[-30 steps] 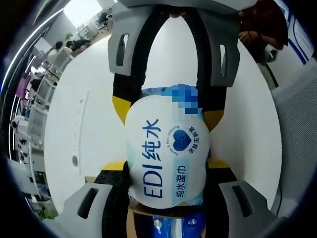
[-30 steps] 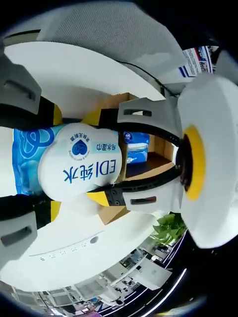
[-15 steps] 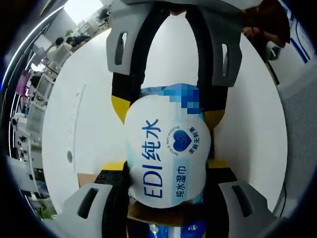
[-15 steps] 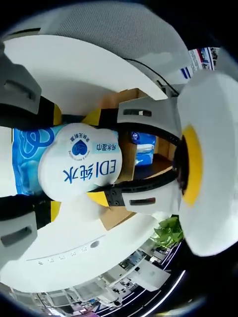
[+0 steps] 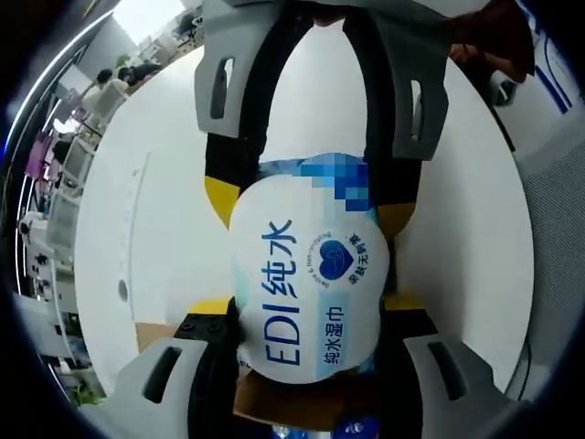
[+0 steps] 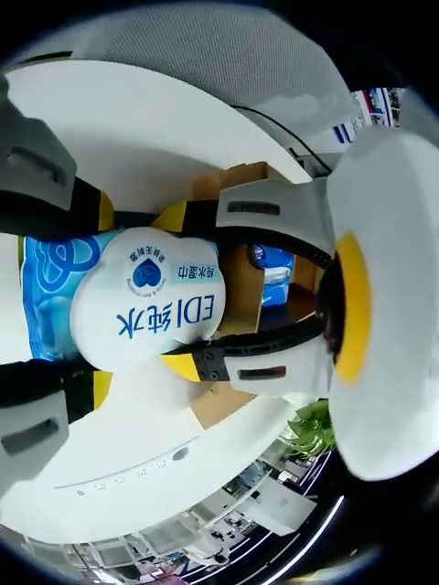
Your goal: Operate the shoe box by opening the lid, removing the specified soft item, and placing it in the target area until the item is outside and the box remains undamaged.
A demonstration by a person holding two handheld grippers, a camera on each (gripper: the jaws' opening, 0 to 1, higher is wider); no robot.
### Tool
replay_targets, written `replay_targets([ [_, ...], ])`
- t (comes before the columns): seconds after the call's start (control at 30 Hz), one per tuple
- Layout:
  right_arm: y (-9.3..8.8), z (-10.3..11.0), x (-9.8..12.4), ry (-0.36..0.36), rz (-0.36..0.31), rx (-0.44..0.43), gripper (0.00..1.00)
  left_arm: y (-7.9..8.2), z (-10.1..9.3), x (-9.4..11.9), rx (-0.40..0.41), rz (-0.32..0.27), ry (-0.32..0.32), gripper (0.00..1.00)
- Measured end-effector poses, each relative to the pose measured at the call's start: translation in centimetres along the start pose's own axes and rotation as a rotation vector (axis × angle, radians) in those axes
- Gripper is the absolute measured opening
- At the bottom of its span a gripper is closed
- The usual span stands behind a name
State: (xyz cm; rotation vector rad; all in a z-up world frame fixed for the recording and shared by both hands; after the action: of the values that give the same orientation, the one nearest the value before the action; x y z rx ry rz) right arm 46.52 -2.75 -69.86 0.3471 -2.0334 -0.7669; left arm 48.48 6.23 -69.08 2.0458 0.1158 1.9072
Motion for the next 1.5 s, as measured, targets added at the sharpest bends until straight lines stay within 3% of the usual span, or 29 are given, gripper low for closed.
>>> replay_targets([
  [0.9,-1.2,0.7,-0.3,-0.026,-0.037,-0.025,0.50,0.0,-0.1,-0.8,-0.024,-0.010,-0.006,0.60],
  [1.33,-0.9,0.6,0.0,-0.032,-0.010,-0.053,0.54,-0.1,-0.2,-0.6,-0.038,-0.027,0.001,0.62],
  [1.5,-0.7,0.5,0.7,-0.028,-0.013,-0.071,0.54,0.5,-0.4,0.2,-0.008,-0.065,-0.019,0.63],
])
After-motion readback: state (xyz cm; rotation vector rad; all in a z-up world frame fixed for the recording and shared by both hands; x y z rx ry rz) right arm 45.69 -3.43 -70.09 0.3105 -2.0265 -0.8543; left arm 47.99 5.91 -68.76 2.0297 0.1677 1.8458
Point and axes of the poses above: the point that each gripper's makers call its tool centre point, and the gripper's own axes: x roughly backward along the fingers, z roughly to its left, y roughly out of its top, the point moved 8 cm from there along x, roughly backward along the fingers, and after that the axes turned 15 degrees about -y, right-handed, at the moved point
